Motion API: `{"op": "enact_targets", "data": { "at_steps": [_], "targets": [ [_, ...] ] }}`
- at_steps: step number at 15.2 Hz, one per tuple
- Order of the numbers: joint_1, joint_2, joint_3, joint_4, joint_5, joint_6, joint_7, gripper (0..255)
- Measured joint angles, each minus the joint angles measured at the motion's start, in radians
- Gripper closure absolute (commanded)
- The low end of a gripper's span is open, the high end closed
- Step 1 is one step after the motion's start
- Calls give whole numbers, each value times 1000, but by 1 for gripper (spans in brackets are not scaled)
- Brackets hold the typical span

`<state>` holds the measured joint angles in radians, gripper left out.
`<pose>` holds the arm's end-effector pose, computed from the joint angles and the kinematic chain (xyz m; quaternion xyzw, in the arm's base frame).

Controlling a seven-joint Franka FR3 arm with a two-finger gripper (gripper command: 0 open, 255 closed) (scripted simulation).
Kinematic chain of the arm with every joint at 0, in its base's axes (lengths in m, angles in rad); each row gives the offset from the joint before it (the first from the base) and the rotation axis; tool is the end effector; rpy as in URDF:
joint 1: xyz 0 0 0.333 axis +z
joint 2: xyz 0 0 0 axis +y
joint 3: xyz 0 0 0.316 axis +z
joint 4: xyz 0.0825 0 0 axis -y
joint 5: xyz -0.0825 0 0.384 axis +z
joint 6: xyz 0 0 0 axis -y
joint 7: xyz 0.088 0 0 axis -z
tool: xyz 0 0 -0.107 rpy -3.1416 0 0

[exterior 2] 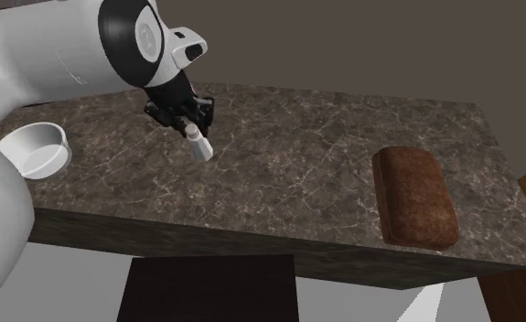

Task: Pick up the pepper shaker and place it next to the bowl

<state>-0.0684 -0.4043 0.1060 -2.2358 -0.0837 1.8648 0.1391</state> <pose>0.4356 0.0145 0.5322 0.9971 -0.0431 0.0204 0.0595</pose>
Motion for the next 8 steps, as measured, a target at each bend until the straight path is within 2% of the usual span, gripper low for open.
{"op": "enact_targets", "data": {
  "at_steps": [8],
  "targets": [
    [73, 64, 147, 81, 40, -35, 202, 255]
  ]
}}
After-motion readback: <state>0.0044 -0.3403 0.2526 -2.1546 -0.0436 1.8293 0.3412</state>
